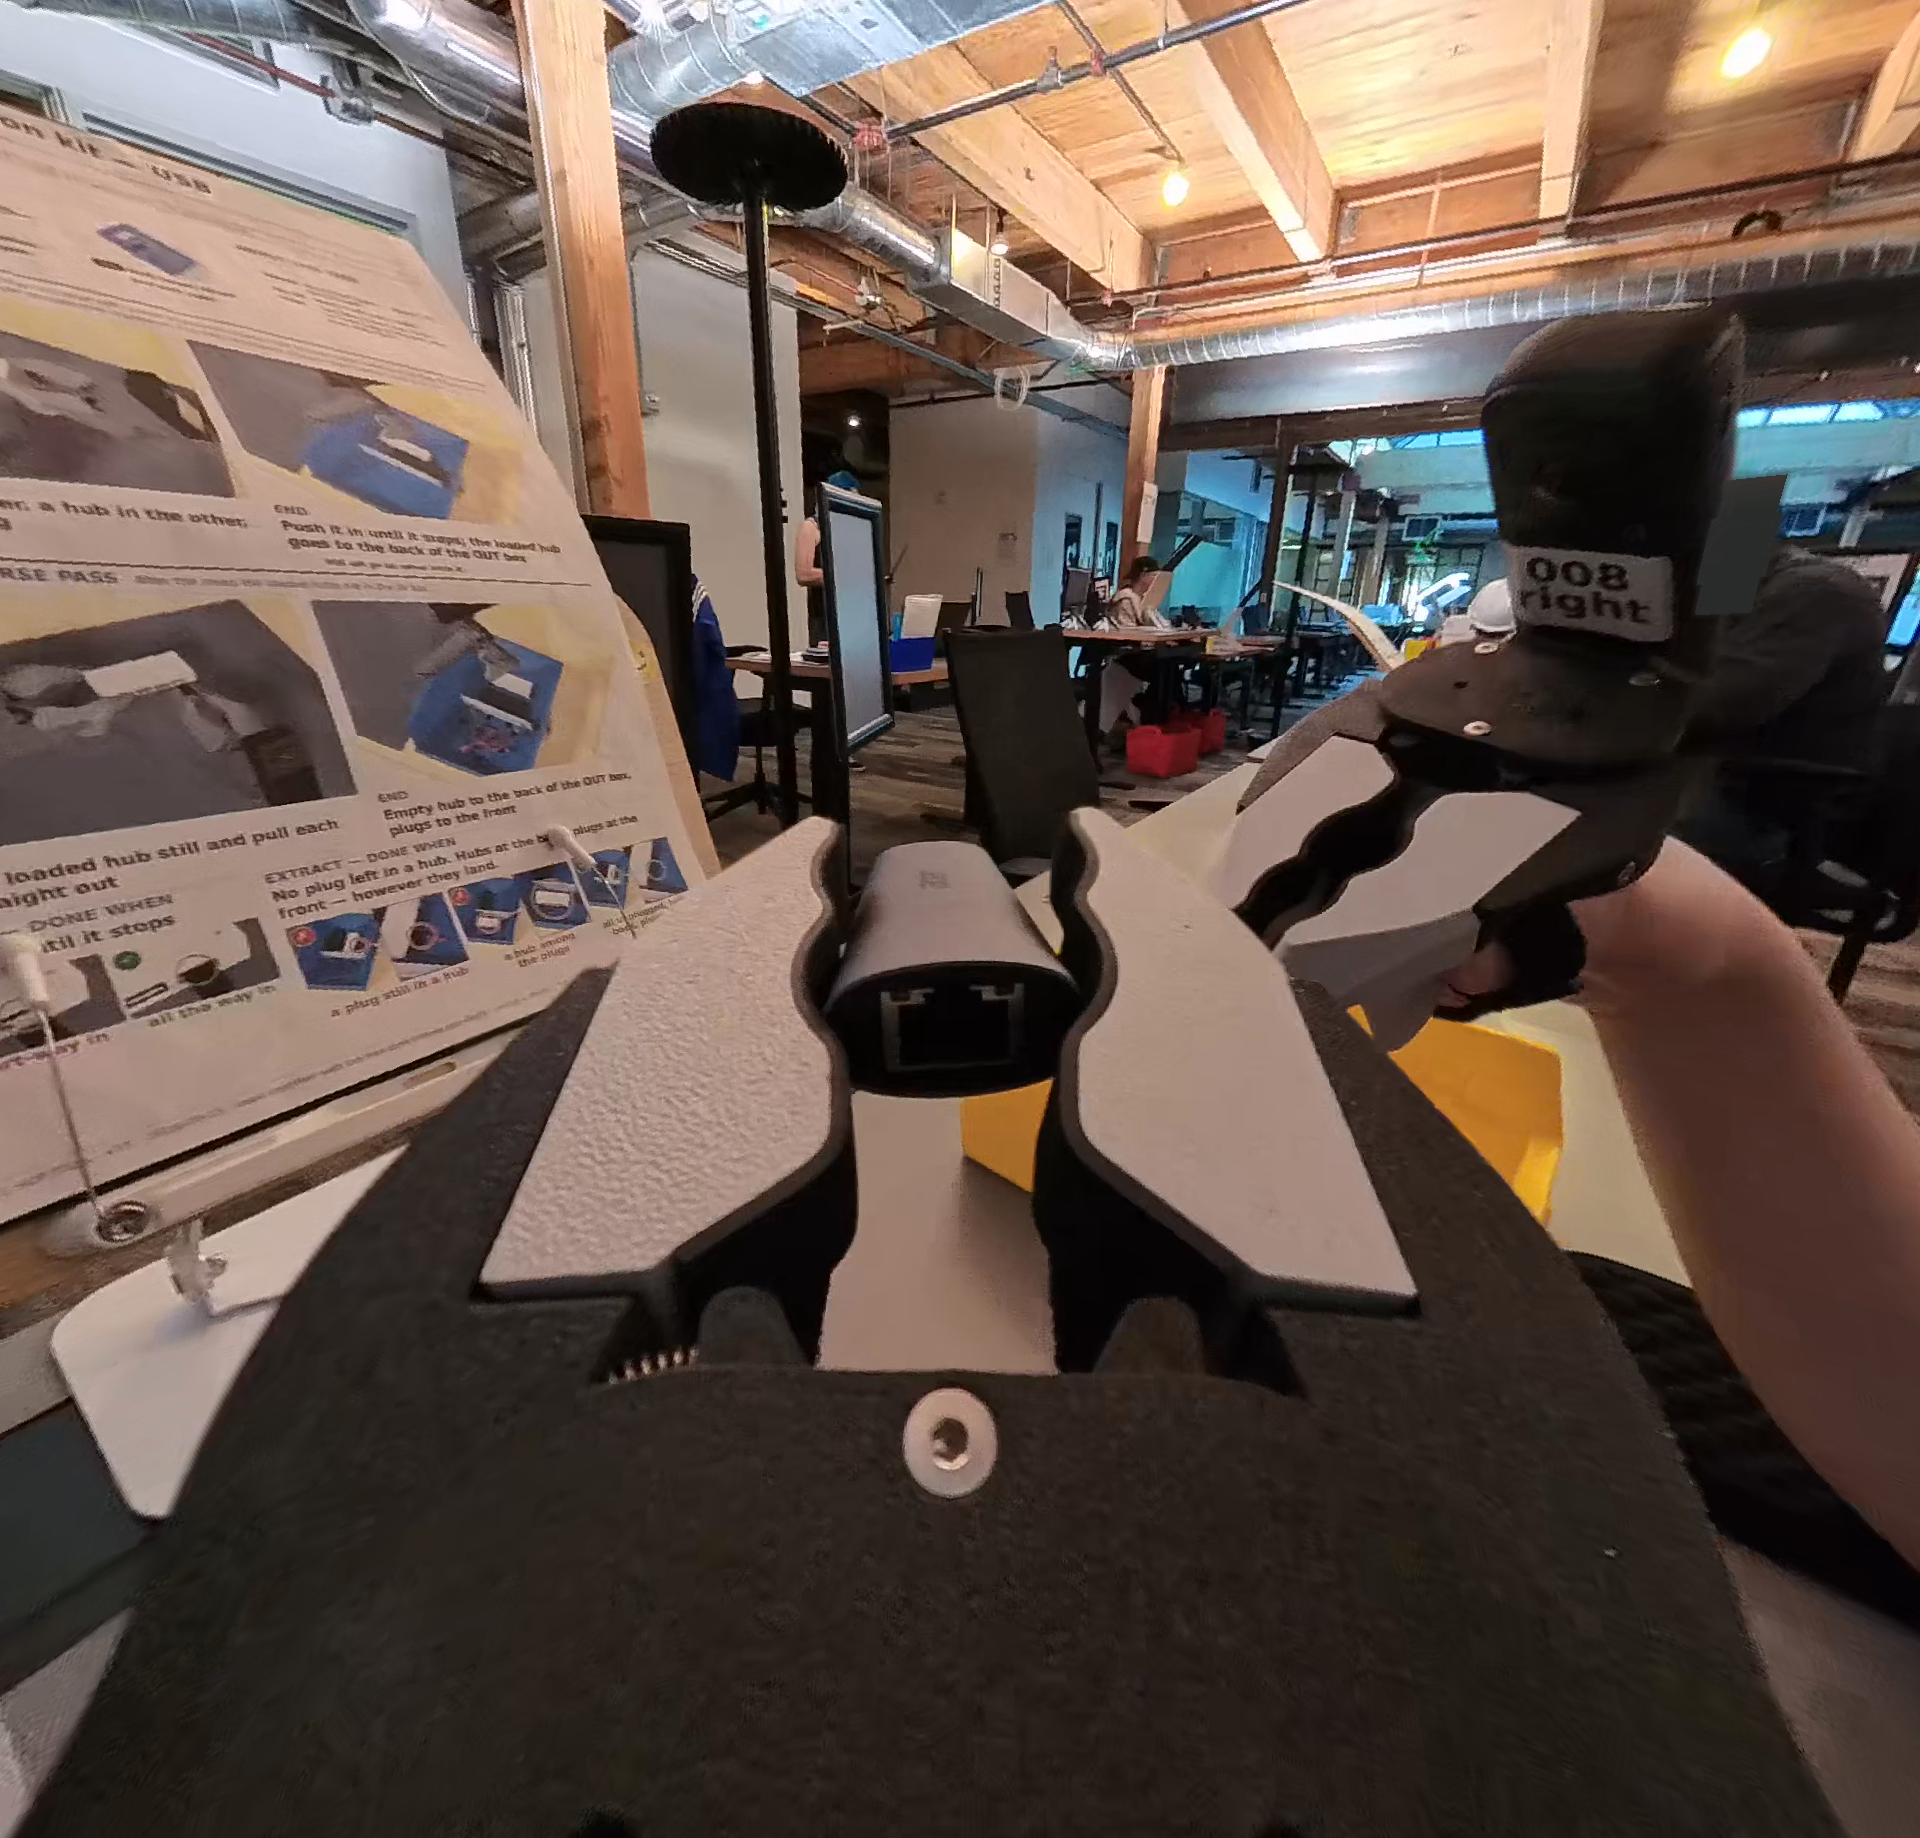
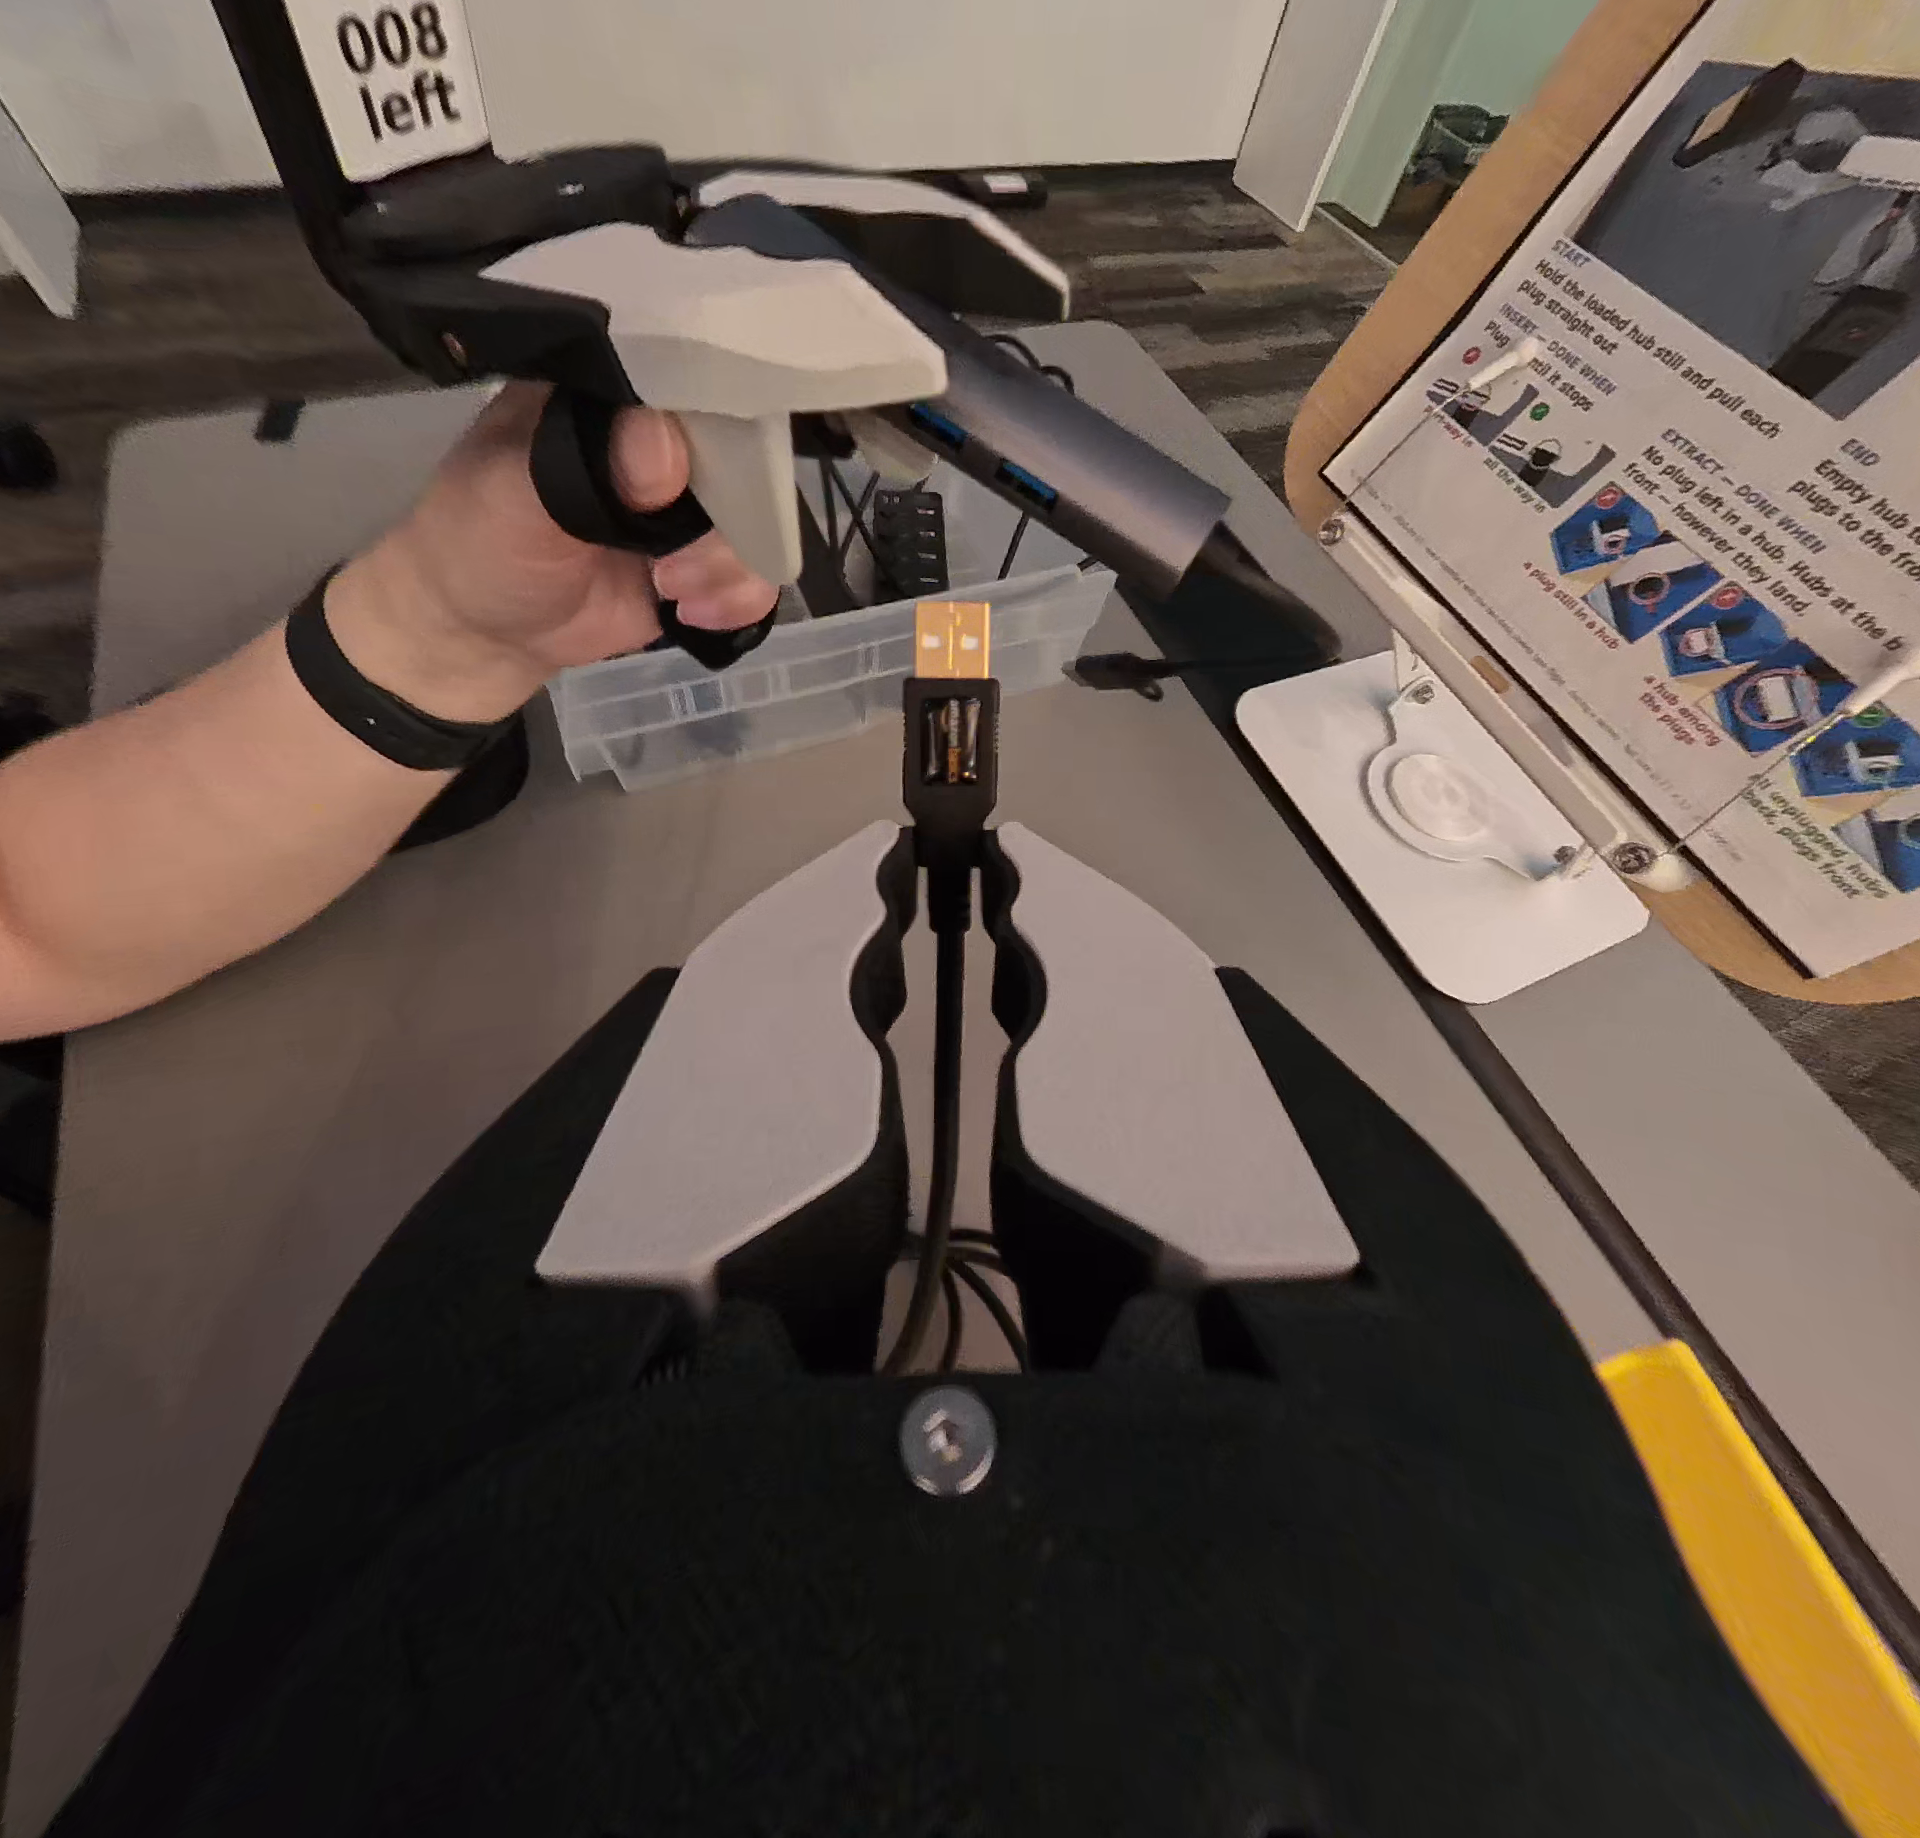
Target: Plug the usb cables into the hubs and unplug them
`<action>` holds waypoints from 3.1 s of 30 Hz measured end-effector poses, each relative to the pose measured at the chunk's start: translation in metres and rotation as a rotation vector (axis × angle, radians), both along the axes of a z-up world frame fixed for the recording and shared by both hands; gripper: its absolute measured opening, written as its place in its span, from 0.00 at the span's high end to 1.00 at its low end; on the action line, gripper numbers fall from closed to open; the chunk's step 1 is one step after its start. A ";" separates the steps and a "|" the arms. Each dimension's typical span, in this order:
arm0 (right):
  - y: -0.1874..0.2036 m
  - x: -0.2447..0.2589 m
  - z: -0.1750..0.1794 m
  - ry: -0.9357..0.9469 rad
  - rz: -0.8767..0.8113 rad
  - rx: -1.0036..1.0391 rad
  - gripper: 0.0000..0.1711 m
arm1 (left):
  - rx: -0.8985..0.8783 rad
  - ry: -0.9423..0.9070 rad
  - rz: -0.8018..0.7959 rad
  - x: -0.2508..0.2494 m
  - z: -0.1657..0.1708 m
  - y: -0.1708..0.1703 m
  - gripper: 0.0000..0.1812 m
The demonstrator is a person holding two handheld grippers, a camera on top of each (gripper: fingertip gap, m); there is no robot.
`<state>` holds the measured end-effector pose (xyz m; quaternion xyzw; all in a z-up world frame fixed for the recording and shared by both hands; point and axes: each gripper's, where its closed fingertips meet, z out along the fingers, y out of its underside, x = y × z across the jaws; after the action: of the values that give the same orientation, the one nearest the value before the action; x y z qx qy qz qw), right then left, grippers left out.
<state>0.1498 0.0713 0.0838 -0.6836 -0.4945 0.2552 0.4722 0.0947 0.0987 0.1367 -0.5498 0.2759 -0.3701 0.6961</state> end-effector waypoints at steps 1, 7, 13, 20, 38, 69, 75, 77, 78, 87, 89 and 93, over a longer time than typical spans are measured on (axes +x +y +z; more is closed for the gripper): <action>0.003 0.001 0.000 0.007 -0.019 -0.006 0.93 | -0.010 -0.008 0.001 -0.001 0.000 0.001 0.80; 0.006 -0.001 -0.010 0.008 -0.062 -0.111 0.93 | -0.052 0.029 0.052 -0.003 -0.007 0.007 0.80; -0.010 -0.006 -0.006 0.139 0.135 -0.254 0.93 | -0.019 0.075 0.062 0.007 -0.007 0.002 0.80; -0.066 0.014 0.027 0.385 0.692 -0.206 0.93 | 0.007 0.020 -0.019 0.007 0.013 -0.019 0.80; -0.062 0.016 0.029 0.368 0.636 -0.093 0.93 | 0.041 -0.019 -0.104 0.008 0.030 -0.041 0.80; -0.017 -0.075 -0.196 -0.517 0.275 -0.107 0.93 | 0.108 -0.109 0.169 -0.090 0.059 -0.040 0.80; -0.014 -0.073 -0.220 -0.572 0.213 -0.190 0.93 | 0.097 -0.128 0.129 -0.086 0.059 -0.039 0.80; -0.018 -0.074 -0.224 -0.549 0.216 -0.262 0.93 | 0.093 -0.131 0.117 -0.084 0.059 -0.040 0.80; -0.019 -0.074 -0.226 -0.539 0.212 -0.298 0.93 | 0.091 -0.131 0.113 -0.084 0.058 -0.039 0.80; -0.036 -0.069 -0.237 -0.464 0.218 -0.625 0.89 | 0.083 -0.138 0.077 -0.077 0.059 -0.040 0.80; -0.037 -0.068 -0.232 -0.443 0.213 -0.666 0.87 | 0.084 -0.143 0.073 -0.077 0.059 -0.041 0.80; -0.029 -0.062 -0.218 -0.392 0.166 -0.776 0.87 | 0.097 -0.159 0.061 -0.081 0.064 -0.047 0.80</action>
<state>0.0882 0.0426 -0.1345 -0.8039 -0.4953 0.3245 0.0558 0.0137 0.0518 0.2006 -0.4926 0.2205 -0.3774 0.7525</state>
